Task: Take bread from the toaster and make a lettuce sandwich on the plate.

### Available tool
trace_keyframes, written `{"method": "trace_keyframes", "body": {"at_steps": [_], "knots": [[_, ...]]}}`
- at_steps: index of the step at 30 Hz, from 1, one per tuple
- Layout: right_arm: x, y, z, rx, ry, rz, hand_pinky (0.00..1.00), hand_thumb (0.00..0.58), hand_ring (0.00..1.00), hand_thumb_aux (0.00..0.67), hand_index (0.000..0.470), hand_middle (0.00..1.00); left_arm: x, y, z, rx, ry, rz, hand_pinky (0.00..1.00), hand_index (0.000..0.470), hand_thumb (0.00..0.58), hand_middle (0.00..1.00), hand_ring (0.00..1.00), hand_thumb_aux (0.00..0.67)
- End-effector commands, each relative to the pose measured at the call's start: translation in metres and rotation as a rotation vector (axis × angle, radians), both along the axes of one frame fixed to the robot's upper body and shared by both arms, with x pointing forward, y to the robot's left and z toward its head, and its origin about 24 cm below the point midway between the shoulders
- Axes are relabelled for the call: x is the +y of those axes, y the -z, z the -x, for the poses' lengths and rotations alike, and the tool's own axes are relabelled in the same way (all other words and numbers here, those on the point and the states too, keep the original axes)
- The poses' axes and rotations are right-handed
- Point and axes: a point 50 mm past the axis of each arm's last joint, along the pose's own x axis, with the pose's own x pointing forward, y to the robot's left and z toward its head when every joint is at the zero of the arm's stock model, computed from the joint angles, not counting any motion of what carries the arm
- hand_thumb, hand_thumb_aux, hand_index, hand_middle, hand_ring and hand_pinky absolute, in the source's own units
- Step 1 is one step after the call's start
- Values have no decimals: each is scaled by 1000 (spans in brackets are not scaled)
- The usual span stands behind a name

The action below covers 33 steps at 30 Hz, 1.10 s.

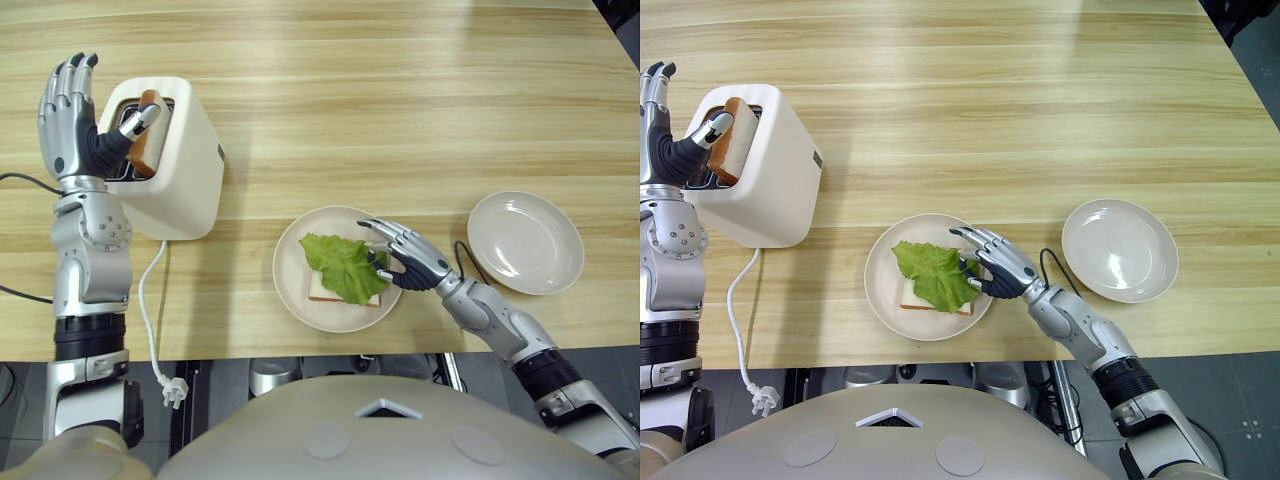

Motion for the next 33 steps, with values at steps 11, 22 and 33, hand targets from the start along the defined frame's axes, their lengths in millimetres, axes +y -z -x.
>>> {"method": "trace_keyframes", "body": {"at_steps": [11,22,33], "knots": [[-4,-38,-22,-163,47,-37,0,0,0,0,0,0,-3,-11,-1,-40,-20,-50,0,0,0,0,0,0],[3,-62,-47,-294,100,-122,0,0,0,0,0,0,-3,23,5,257,-80,-138,0,0,0,0,0,0],[7,-56,-46,-283,94,-130,0,0,0,0,0,0,-3,23,15,358,-109,-152,0,460,580,0,0,670]]}}
